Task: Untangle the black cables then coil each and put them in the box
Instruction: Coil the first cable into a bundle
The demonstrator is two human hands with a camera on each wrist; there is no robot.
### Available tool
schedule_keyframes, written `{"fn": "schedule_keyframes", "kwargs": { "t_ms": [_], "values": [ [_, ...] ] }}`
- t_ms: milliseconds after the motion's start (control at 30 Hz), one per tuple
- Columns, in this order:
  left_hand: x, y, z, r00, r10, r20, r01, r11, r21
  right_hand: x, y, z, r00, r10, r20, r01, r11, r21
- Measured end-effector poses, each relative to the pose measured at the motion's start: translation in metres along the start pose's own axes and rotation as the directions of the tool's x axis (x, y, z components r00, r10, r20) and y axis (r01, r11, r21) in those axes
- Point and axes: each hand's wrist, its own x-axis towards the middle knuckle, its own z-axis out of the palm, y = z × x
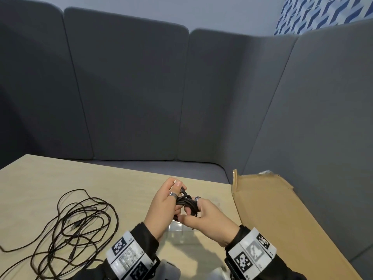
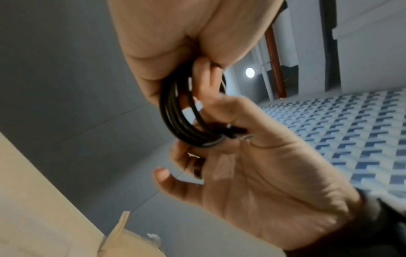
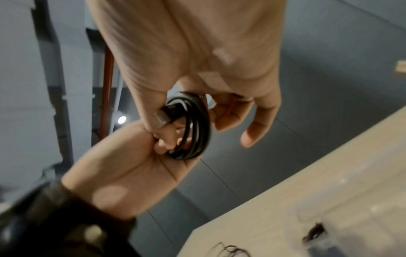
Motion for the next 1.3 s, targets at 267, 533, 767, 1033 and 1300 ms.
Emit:
{"fn": "schedule_keyframes", "kwargs": {
  "t_ms": [267, 533, 767, 1033, 1300],
  "values": [
    [0.006, -0.009, -0.008, 0.983, 0.095, -0.160, -0.066, 0.982, 0.178, 0.000, 0.005, 0.005, 0.912, -0.320, -0.257, 0.109, 0.792, -0.601],
    [-0.006, -0.012, -0.001, 0.984, 0.174, -0.031, -0.165, 0.968, 0.191, 0.009, 0.008, 0.006, 0.932, -0.333, -0.142, 0.111, 0.637, -0.763],
    [0.015, -0.019, -0.016, 0.961, 0.055, -0.271, -0.015, 0.989, 0.148, 0.005, 0.000, 0.006, 0.970, -0.237, -0.061, 0.183, 0.867, -0.463],
    [0.004, -0.009, -0.014, 0.978, -0.172, -0.116, 0.127, 0.938, -0.322, -0.010, 0.003, -0.024, 0.994, -0.047, 0.100, 0.055, 0.996, -0.071],
    [0.004, 0.002, -0.012, 0.998, -0.057, 0.042, 0.064, 0.981, -0.184, -0.004, 0.000, 0.000, 0.967, -0.248, -0.065, 0.179, 0.834, -0.521]
  ]
}}
